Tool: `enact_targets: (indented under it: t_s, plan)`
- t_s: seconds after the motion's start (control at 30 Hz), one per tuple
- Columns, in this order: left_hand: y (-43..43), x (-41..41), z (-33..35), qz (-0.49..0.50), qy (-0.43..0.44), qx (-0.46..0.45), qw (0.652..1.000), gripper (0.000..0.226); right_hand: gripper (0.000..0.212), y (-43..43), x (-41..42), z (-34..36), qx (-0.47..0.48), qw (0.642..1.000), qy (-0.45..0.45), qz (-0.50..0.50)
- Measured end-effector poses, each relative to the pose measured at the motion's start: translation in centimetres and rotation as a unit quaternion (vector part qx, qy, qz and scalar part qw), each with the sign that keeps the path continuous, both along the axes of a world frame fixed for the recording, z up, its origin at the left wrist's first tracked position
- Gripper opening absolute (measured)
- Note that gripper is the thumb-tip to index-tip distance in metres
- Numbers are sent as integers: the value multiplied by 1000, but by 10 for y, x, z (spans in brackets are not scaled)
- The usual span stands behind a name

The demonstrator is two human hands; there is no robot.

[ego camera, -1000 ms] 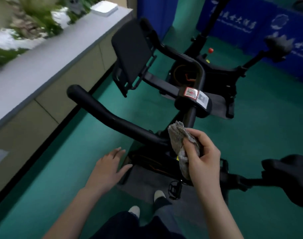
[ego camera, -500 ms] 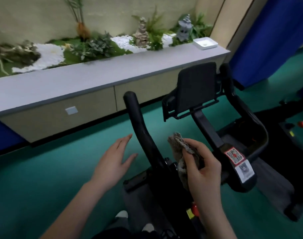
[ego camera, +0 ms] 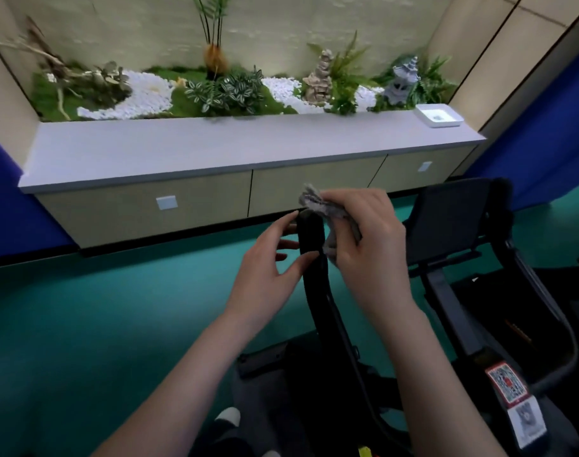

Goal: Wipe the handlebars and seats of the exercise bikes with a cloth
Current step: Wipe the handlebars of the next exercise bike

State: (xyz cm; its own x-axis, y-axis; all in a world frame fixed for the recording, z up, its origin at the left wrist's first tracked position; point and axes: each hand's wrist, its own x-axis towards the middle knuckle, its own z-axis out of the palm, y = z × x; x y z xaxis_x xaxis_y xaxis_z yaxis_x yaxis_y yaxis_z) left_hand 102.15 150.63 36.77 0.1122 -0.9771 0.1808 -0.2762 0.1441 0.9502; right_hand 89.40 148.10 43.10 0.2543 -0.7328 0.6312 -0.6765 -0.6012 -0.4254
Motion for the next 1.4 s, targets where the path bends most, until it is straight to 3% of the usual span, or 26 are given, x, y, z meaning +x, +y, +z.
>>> enact_targets:
  t_s: [0.23, 0.37, 0.43, 0.53, 0.6, 0.7, 0.8, 1.03, 1.4]
  plan:
    - [-6, -9, -12, 16, 175, 52, 983, 57, 27, -39, 15, 5, 141, 979, 142, 50]
    - [-10, -8, -12, 11, 230, 64, 971, 53, 26, -48, 13, 12, 246, 961, 112, 61]
    - [-10, -5, -13, -3, 251, 66, 966, 52, 30, -37, 12, 11, 206, 972, 101, 44]
    - [-9, -1, -14, -20, 268, 70, 961, 50, 36, -16, 17, 6, 60, 991, 105, 55]
    - [-10, 2, -14, -28, 274, 72, 959, 47, 36, -14, 20, 0, 26, 993, 101, 63]
    - [-10, 3, -16, -38, 283, 69, 956, 48, 33, -13, 22, -15, 81, 996, 20, -23]
    - [-8, 4, -16, -44, 289, 69, 954, 48, 30, -5, 19, -34, 183, 976, -49, -104]
    - [-10, 5, -14, -43, 275, 69, 958, 48, 30, 17, 5, -49, 311, 940, -65, -121]
    - [-13, 11, -12, -78, 281, 81, 953, 48, 30, 56, -10, -36, 202, 962, -59, -173]
